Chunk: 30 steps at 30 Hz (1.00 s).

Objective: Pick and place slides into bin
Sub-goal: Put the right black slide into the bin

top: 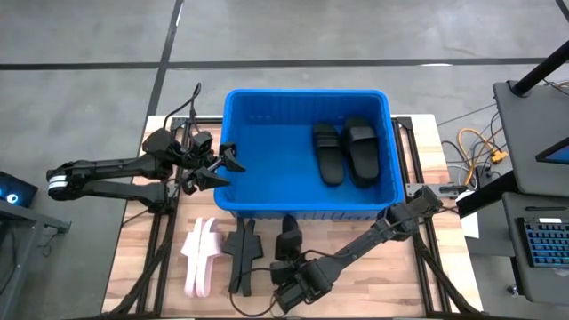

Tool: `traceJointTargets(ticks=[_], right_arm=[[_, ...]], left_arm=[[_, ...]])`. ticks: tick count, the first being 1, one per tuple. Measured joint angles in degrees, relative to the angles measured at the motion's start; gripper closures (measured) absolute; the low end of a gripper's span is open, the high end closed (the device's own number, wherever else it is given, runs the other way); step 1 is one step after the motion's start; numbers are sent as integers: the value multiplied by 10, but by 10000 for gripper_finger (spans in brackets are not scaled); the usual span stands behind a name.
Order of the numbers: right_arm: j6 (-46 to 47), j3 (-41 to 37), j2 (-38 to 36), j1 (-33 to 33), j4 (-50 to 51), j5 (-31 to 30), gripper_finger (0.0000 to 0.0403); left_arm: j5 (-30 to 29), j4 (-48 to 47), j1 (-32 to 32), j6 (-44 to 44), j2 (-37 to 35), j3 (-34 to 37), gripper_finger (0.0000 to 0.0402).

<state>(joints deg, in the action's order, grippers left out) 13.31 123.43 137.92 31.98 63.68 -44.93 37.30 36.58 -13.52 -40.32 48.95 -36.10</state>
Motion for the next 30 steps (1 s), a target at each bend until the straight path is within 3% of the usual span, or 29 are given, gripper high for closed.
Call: traceJointTargets(ticks=[4,14,19,30], right_arm=[[-1,-10,-2,-1,0,11,243],[38,7,-1,0,29,16,383],[96,22,-9,1,54,17,388],[93,104,-91,5,64,29,390]], left_arm=[[0,0,0,0,0,0,132],[0,-1,0,0,-5,0,132],[0,1,0,1,-15,0,132],[0,3,0,1,-22,0,132]])
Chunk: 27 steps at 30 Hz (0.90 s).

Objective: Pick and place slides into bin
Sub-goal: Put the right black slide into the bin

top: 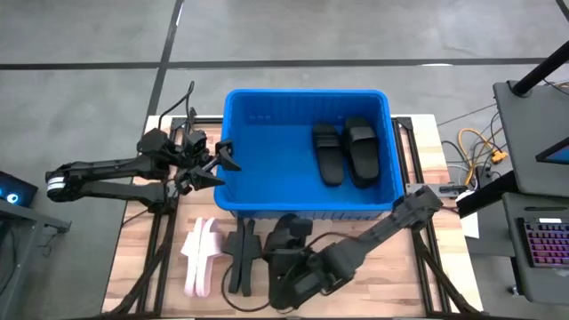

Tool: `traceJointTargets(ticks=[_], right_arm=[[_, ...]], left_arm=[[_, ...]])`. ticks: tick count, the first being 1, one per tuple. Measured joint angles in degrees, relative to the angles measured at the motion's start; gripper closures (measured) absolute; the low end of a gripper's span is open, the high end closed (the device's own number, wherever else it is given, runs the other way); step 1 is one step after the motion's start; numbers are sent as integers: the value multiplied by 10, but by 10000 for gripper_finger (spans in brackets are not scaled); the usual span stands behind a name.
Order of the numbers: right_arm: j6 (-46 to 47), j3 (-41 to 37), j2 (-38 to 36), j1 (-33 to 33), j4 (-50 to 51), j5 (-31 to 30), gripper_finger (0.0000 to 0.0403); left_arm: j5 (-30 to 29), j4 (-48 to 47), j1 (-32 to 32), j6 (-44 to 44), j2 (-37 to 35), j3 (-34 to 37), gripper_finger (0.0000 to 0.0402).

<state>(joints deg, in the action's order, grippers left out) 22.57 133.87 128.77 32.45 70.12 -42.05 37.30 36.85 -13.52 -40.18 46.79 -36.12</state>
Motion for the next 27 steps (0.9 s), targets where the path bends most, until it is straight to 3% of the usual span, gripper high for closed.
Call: traceJointTargets(ticks=[7,15,22,27], right_arm=[[0,11,-94,-1,-10,-8,390],[-81,6,-172,-21,16,-145,390],[-81,-3,-216,-83,93,-152,390],[-123,-16,-235,-141,93,-134,390]], left_arm=[[0,1,0,0,0,0,132],[0,2,0,-1,0,-3,132],[-2,3,0,0,-8,-4,132],[-7,2,0,0,-10,-5,132]])
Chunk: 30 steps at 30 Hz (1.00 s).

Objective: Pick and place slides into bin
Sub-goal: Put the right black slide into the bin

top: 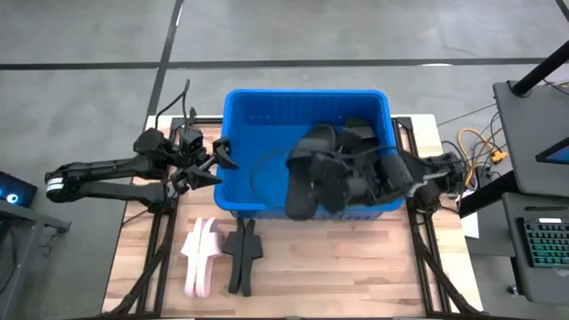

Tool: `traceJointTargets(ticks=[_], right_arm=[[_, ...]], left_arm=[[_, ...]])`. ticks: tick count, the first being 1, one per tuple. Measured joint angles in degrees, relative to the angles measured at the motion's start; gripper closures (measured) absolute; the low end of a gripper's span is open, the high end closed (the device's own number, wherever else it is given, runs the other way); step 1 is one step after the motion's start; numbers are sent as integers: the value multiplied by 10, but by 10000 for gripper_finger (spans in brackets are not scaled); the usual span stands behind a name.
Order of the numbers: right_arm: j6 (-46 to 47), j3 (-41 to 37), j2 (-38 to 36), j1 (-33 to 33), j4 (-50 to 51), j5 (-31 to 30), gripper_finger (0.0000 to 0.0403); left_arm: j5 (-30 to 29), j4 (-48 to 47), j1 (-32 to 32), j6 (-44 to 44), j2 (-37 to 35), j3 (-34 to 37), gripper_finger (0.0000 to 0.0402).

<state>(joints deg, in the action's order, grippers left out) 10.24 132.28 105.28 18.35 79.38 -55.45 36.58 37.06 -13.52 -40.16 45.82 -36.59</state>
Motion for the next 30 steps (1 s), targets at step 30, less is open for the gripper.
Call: traceJointTargets(ticks=[30], right_arm=[[-363,-430,-130,-413,-654,513,392]], left_arm=[[-196,0,-4,5,-1,1,132]])
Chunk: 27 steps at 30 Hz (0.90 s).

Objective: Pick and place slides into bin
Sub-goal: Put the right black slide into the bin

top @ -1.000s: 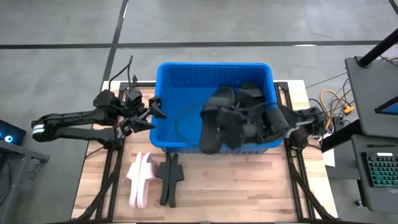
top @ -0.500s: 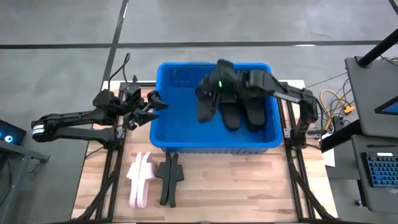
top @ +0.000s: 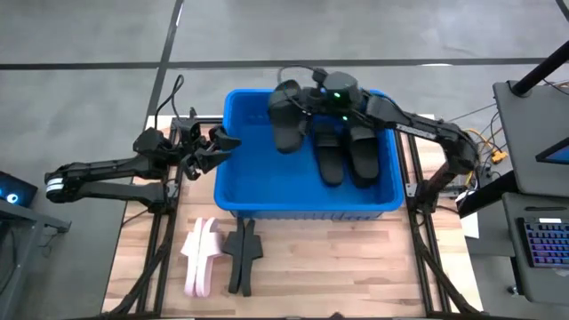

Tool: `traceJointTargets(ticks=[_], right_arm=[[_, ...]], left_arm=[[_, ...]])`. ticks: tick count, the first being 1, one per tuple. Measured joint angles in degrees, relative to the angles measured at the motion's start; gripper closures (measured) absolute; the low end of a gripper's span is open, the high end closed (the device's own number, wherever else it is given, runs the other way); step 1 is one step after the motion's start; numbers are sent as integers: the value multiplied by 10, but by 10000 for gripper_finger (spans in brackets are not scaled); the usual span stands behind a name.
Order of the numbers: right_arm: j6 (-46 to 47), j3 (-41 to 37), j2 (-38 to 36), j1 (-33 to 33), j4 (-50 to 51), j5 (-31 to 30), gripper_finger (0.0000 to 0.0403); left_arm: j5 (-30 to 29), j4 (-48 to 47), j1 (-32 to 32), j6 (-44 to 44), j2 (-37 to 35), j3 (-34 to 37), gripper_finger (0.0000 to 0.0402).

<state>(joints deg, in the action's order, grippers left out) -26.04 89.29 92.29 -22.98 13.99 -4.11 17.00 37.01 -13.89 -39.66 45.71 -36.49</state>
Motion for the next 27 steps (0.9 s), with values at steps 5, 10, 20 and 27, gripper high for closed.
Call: traceJointTargets(ticks=[5,10,20,27], right_arm=[[-7,-144,-74,-30,-102,38,392],[25,-267,-138,-68,-174,74,392],[33,-424,-224,-89,-200,73,392],[25,-479,-226,-117,-204,90,392]], left_arm=[[-25,0,0,0,0,0,132],[-28,-1,0,13,4,1,132],[-52,0,0,28,21,1,132],[-66,1,0,27,35,0,132]])
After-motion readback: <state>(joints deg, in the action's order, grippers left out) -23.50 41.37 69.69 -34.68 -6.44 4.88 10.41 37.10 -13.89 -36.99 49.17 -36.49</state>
